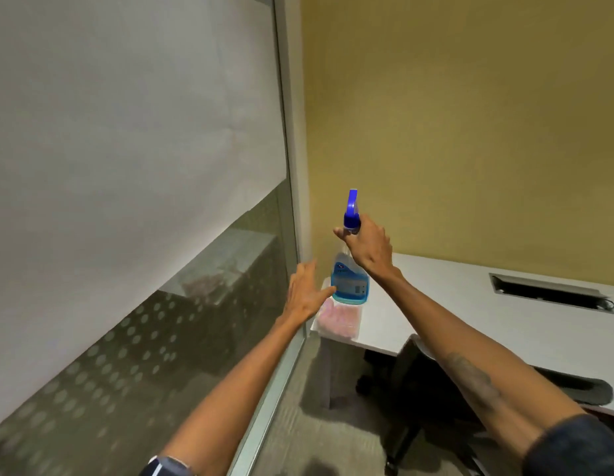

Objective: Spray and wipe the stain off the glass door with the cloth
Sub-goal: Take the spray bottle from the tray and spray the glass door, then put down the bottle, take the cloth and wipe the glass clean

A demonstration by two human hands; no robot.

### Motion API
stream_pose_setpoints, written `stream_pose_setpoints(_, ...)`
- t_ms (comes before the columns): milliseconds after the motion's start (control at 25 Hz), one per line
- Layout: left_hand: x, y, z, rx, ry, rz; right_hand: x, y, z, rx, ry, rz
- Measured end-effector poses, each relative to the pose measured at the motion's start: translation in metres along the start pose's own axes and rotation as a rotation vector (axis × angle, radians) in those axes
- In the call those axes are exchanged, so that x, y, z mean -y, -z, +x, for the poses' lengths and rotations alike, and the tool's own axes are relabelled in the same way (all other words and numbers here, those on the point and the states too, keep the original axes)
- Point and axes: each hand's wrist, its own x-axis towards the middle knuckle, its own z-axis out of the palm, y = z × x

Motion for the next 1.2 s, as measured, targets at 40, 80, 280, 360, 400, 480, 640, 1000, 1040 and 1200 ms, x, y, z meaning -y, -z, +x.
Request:
stream_pose_setpoints(40,0.004,-0.011,0.018,0.046,-0.005,0.012,-0.017,-0.002,0.016,-0.018,-0.038,-0.004)
stream_pose_setpoints(80,0.008,-0.021,0.033,0.087,-0.012,0.024,-0.034,-0.005,0.03,-0.03,-0.073,-0.004)
stream_pose_setpoints(280,0.026,-0.072,0.093,0.236,0.01,0.098,-0.117,-0.023,0.091,-0.082,-0.25,0.012)
stream_pose_setpoints(360,0.034,-0.089,0.119,0.272,0.038,0.116,-0.149,-0.033,0.115,-0.083,-0.306,0.012)
stream_pose_setpoints(400,0.038,-0.096,0.132,0.285,0.055,0.128,-0.164,-0.038,0.126,-0.074,-0.333,0.012)
stream_pose_setpoints(480,0.048,-0.11,0.163,0.307,0.118,0.142,-0.195,-0.051,0.153,-0.048,-0.384,0.018)
stream_pose_setpoints(640,0.067,-0.138,0.215,0.4,0.247,0.18,-0.252,-0.074,0.193,0.025,-0.467,0.013)
stream_pose_setpoints(1000,0.096,-0.204,0.261,0.378,0.449,0.229,-0.319,-0.124,0.238,0.124,-0.523,0.011)
stream_pose_setpoints(1040,0.1,-0.21,0.264,0.375,0.473,0.229,-0.325,-0.129,0.238,0.126,-0.526,0.014)
stream_pose_setpoints(1200,0.115,-0.226,0.266,0.393,0.494,0.339,-0.342,-0.145,0.234,0.149,-0.536,0.005)
